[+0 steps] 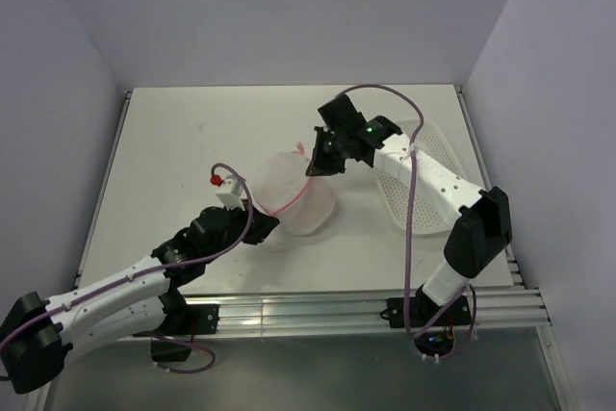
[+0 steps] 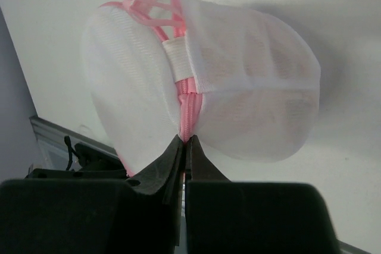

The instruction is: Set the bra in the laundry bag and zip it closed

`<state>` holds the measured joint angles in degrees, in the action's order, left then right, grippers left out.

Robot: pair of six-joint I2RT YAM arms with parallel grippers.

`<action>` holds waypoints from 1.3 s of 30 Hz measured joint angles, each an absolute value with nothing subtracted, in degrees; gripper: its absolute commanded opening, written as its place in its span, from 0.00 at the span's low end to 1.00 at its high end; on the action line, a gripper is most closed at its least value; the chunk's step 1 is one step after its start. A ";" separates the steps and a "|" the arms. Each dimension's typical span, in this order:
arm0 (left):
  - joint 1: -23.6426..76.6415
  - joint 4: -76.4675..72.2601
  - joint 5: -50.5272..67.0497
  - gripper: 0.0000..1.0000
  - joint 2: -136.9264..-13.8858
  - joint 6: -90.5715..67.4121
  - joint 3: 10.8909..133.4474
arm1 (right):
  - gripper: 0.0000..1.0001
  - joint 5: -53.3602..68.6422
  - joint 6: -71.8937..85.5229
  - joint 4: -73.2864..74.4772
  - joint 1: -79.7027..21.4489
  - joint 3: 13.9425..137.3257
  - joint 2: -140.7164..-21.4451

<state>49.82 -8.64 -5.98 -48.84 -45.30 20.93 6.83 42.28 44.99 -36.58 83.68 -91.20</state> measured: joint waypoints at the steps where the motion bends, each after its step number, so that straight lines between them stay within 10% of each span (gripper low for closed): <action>1: 49.69 -7.51 -6.42 0.00 -47.22 -45.30 20.93 | 0.00 7.64 41.74 45.15 -36.34 85.30 -92.55; 9: 49.43 5.10 -9.98 0.00 -39.09 -44.07 27.77 | 0.04 16.53 37.32 46.35 -35.48 101.73 -104.47; 18: 50.48 4.82 -7.11 0.00 -48.01 -43.11 31.09 | 0.62 13.23 36.32 45.30 -34.20 104.97 -106.74; 39: 51.07 -5.61 -1.39 0.00 -55.70 -43.75 29.21 | 0.62 14.52 58.54 26.02 -42.02 59.13 -72.75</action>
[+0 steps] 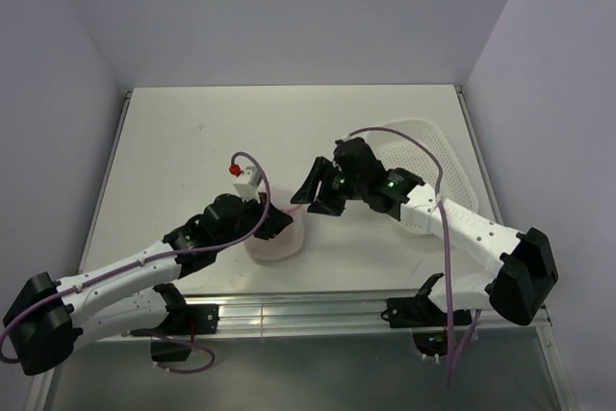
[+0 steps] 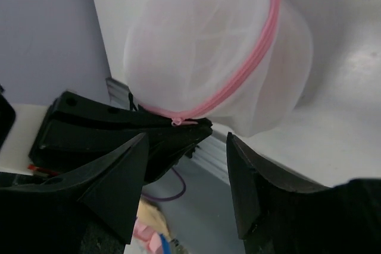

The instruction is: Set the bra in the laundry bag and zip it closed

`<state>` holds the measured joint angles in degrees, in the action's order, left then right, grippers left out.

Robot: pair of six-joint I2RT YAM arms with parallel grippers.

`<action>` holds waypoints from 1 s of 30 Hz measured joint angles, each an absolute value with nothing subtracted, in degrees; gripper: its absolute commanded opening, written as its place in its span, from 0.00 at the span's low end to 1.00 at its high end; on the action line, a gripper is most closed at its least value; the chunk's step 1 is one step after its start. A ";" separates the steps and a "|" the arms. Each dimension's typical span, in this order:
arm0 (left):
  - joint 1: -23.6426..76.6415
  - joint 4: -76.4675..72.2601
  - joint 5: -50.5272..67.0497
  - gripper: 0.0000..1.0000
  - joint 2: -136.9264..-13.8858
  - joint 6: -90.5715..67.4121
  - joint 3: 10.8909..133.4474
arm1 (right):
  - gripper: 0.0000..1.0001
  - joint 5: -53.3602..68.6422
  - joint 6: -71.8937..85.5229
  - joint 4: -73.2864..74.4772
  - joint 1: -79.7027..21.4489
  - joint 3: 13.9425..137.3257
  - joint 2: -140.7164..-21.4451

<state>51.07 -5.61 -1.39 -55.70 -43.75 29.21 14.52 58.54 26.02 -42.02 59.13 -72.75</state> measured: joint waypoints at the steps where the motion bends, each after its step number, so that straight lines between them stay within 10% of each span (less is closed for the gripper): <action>1: 51.22 -5.65 -1.37 0.00 -55.57 -43.75 29.17 | 0.63 14.61 60.18 24.95 -43.22 57.98 -72.84; 21: 52.60 -3.70 -1.80 0.00 -50.04 -43.79 26.26 | 0.61 11.53 82.98 6.17 -48.14 44.53 -72.90; 30: 53.08 -3.05 -1.83 0.00 -49.30 -43.79 26.02 | 0.03 10.66 84.23 4.62 -48.12 44.86 -75.24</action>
<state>53.08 -3.05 -1.83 -49.30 -43.79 26.02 10.66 84.23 4.62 -48.12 44.86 -75.24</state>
